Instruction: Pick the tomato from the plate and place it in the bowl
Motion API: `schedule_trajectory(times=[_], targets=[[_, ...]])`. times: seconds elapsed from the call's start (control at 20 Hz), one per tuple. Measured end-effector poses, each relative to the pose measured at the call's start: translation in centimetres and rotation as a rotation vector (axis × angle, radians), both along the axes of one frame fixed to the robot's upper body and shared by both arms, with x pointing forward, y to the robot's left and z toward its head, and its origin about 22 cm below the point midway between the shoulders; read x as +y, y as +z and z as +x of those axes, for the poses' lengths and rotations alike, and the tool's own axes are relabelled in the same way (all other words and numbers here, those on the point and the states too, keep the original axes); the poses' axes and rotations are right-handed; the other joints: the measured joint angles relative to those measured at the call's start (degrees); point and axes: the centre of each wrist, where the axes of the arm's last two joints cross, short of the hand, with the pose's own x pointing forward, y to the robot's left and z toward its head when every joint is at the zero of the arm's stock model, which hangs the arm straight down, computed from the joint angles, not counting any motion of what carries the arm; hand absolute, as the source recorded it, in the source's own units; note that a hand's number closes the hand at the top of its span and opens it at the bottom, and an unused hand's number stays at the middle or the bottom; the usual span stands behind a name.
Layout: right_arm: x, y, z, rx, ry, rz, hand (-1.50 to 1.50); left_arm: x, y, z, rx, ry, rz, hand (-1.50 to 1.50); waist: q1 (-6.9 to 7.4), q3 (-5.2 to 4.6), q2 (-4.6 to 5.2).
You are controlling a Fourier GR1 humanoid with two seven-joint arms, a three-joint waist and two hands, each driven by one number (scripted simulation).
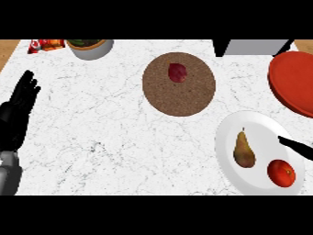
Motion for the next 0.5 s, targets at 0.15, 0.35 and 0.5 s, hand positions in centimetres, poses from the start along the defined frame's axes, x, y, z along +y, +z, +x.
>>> schedule_trajectory(times=[0.15, 0.35, 0.5], targets=[[0.7, -0.6, 0.2, -0.006, -0.013, 0.001, -1.50, -0.2, -0.1, 0.6, 0.000, -0.003, 0.000, 0.00, -0.04, 0.00, 0.02], [1.7, -1.4, 0.8, -0.001, -0.022, -0.004, -1.50, -0.4, -0.8, 0.4, -0.003, -0.002, -0.003, 0.00, 0.01, 0.01, 0.02], [2.3, -1.4, 1.4, 0.026, -0.003, 0.004, 1.50, -0.6, -0.8, 0.3, -0.007, -0.003, -0.003, 0.00, 0.04, -0.06, -0.02]])
